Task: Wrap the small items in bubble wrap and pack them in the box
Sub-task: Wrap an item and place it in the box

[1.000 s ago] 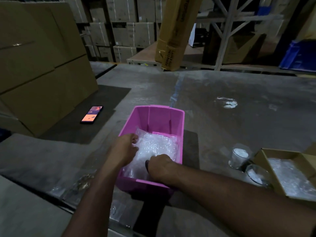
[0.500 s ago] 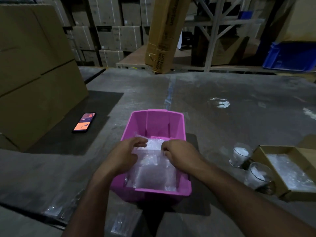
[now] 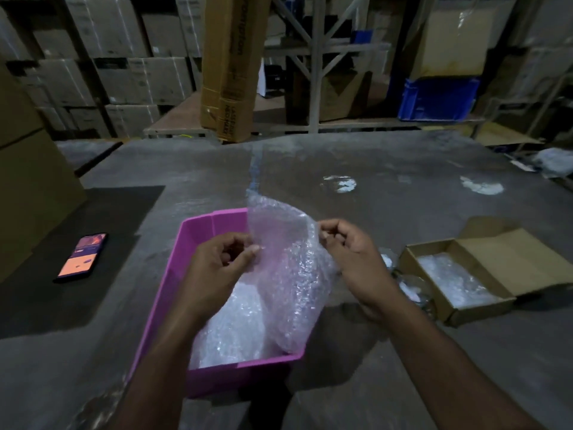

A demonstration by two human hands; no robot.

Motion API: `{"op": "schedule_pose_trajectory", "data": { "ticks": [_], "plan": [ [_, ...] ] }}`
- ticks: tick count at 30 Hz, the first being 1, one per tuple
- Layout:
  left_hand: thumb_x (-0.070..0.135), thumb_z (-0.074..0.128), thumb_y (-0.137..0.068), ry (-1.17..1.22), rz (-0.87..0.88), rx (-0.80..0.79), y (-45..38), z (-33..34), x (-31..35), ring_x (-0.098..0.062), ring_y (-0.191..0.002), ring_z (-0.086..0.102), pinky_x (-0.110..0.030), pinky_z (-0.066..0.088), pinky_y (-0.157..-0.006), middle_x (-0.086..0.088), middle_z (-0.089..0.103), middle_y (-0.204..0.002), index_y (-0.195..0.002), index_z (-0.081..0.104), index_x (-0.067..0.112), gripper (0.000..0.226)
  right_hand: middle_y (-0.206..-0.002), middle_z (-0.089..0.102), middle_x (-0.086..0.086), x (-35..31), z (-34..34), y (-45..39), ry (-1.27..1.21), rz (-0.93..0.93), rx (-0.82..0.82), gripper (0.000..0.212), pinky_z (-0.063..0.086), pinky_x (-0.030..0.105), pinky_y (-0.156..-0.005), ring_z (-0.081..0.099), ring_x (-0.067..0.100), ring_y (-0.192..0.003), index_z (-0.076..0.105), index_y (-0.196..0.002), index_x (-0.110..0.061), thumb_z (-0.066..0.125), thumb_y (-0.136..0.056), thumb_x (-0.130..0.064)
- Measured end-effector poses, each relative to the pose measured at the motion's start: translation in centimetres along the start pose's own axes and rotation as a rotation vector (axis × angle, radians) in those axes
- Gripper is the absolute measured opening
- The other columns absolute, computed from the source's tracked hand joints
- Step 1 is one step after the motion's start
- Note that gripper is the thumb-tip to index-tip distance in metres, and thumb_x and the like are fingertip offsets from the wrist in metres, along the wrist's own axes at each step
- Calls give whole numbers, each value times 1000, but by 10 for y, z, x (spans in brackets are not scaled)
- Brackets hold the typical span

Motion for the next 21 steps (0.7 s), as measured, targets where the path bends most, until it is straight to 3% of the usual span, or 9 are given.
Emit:
{"op": "schedule_pose_trajectory", "data": {
  "ticks": [4,8,13,14,16,18,21],
  "plan": [
    [18,62,-99,110,7,-18,-5,37,17,-19,-67,67,-29,58,-61,-5,69,-75,-94,71,12,11,-107,75,10,3,-43,8,-112,61,209,19,57,43,-84,72,26,-95,69,-110,-15,55,-103,-24],
    [22,59,-102,184,-28,-35,-14,75,20,-12,-54,51,-26,47,-51,-1,55,-64,-91,64,8,18,-104,76,6,21,-81,24,-181,129,387,30,57,32,-76,72,23,-95,70,-111,-17,48,-105,-37],
    [27,56,-103,225,-116,-84,-15,118,26,-7,-46,43,-23,37,-43,7,49,-57,-89,59,14,20,-117,71,18,32,-113,45,-239,144,437,55,50,56,-102,68,27,-110,67,-116,-22,60,-85,-67],
    [28,56,-103,231,-129,-97,-14,124,27,-7,-46,42,-23,36,-42,8,48,-56,-90,59,13,20,-118,70,19,32,-120,48,-216,133,427,54,48,61,-103,66,28,-111,66,-118,-24,64,-86,-66],
    [29,55,-103,239,-132,-102,-14,134,30,-5,-45,39,-21,34,-42,10,46,-55,-90,57,13,22,-113,74,12,32,-131,53,-174,100,421,39,51,61,-98,68,34,-109,63,-122,-21,69,-91,-44],
    [29,54,-104,255,-127,-100,-14,143,34,-4,-44,36,-20,32,-40,10,43,-54,-88,58,15,21,-104,77,9,34,-140,57,-165,79,450,25,56,52,-88,71,34,-101,63,-119,-17,68,-94,-18],
    [27,51,-105,272,-122,-112,-15,153,38,-3,-43,34,-17,31,-39,10,40,-54,-90,62,15,23,-97,78,4,36,-154,60,-130,65,529,9,57,38,-78,73,24,-89,70,-102,-17,62,-98,-15]
  ]
}}
Point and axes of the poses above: each hand's wrist, its own y-axis away from the middle knuckle, its own z-axis out of the palm, x = y × z, the point moved 3 cm from there along -y, towards the middle knuckle
